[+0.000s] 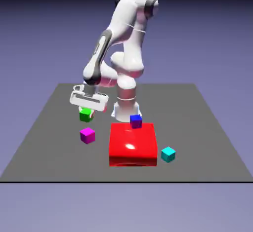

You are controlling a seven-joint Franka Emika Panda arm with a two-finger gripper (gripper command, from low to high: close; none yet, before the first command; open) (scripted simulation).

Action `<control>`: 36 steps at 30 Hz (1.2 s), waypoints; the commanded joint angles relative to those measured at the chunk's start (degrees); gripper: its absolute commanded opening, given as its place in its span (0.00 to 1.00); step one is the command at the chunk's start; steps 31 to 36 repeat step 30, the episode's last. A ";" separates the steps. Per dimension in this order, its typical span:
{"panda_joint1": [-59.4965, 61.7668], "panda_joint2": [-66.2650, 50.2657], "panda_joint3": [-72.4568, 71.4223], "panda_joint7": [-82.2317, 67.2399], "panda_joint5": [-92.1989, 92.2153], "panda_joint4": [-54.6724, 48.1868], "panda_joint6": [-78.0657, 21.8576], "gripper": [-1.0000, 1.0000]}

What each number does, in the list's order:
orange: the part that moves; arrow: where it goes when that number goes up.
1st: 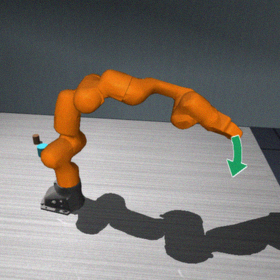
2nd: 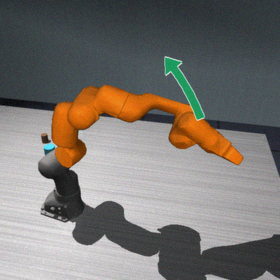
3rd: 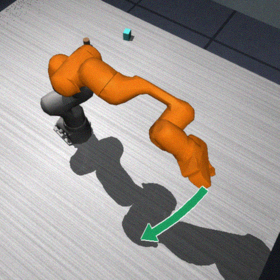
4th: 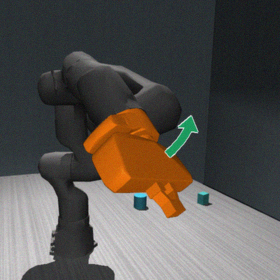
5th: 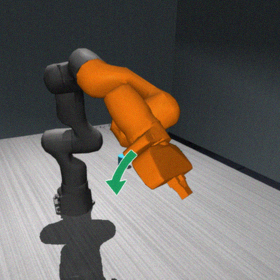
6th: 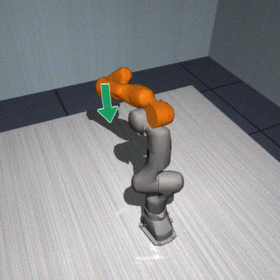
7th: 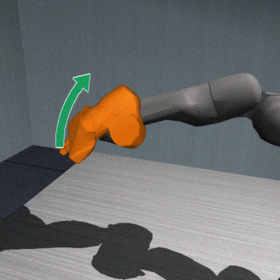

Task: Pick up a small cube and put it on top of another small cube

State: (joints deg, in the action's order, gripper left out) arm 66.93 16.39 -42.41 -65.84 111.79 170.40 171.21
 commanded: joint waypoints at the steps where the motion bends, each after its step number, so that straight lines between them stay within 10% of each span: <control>1: 2.08 -0.15 -2.00 -0.68 0.66 -0.25 -0.19 0.00; 36: 62.26 -4.44 -59.82 -20.90 20.44 -7.54 -7.22 0.00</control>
